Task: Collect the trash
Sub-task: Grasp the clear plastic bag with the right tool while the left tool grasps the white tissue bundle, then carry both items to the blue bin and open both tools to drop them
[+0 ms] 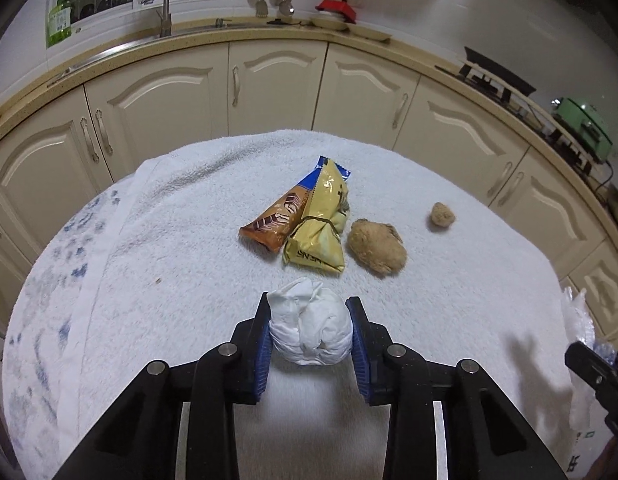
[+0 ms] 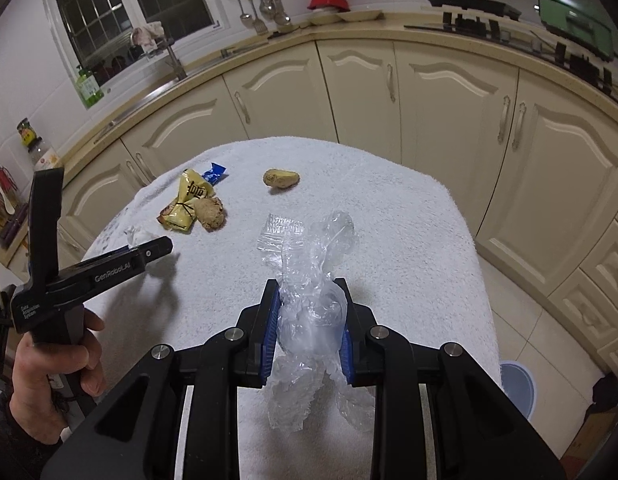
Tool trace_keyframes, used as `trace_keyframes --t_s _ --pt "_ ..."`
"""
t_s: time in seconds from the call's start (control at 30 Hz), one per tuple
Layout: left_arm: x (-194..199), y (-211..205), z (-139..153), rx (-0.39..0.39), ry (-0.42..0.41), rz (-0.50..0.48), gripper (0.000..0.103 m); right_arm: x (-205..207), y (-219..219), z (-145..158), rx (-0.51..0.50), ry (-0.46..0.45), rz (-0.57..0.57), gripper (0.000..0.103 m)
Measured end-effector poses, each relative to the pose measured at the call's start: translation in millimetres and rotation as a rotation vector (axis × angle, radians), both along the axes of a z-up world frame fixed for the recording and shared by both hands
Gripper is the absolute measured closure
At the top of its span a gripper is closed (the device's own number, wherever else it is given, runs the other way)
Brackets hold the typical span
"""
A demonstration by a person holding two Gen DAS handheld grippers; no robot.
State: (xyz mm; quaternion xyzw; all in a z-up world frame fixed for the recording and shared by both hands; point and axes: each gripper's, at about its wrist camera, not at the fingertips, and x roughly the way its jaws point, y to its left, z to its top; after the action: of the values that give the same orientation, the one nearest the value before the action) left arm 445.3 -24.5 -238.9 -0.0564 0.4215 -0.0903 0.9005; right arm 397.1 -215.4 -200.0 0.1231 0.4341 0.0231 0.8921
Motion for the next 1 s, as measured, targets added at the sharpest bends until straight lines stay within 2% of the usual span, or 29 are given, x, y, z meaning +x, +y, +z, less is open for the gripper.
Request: trace_keyframes --t_s 0.3,0.57,1.0 --pt "-43.7 4.8 34.7 -0.028 -0.092 -0.033 0.073 -28.2 7.2 33.2 -0.017 -0.068 0.003 0.077" --pt "-95.5 1.6 77.0 -0.059 -0.221 -0.057 0.073 -57.0 13.6 78.2 -0.046 -0.167 0.014 0.077" --pt "-181.6 2.4 112.9 -0.072 -0.363 -0.089 0.072 -99.8 9.7 126.9 -0.068 -0.291 0.001 0.077"
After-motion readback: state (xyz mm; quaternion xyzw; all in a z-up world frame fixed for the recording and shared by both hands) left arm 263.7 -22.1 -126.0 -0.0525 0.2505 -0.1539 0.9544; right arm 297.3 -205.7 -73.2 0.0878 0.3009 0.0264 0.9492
